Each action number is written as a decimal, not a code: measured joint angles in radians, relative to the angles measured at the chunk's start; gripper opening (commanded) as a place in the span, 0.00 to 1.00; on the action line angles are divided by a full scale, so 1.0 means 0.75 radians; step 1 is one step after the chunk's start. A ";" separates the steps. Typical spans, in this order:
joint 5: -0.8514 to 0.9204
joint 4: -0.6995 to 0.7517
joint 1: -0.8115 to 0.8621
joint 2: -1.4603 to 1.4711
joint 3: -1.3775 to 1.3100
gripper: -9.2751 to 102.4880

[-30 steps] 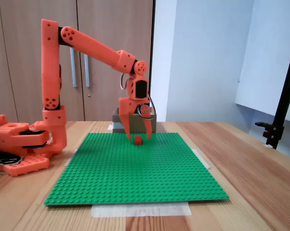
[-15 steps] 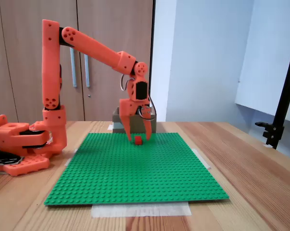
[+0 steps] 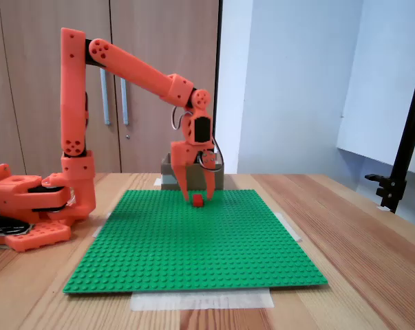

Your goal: Pick the red lego block and put it in the box.

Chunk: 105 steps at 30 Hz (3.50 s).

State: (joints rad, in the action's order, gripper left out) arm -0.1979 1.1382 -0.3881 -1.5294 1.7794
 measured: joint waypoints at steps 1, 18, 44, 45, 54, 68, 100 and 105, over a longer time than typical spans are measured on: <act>0.000 -0.002 0.000 0.000 0.006 0.29; 0.012 -0.061 0.006 0.000 0.022 0.22; 0.014 0.022 0.012 -0.008 -0.123 0.15; 0.012 0.035 0.012 -0.008 -0.149 0.16; -0.020 0.168 -0.033 -0.008 -0.407 0.16; -0.063 0.286 -0.227 -0.059 -0.685 0.17; -0.184 0.213 -0.607 -0.070 -0.612 0.19; -0.194 0.153 -0.607 -0.070 -0.520 0.20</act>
State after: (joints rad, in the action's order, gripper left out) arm -0.3436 1.2533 -0.8437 -1.5815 1.3898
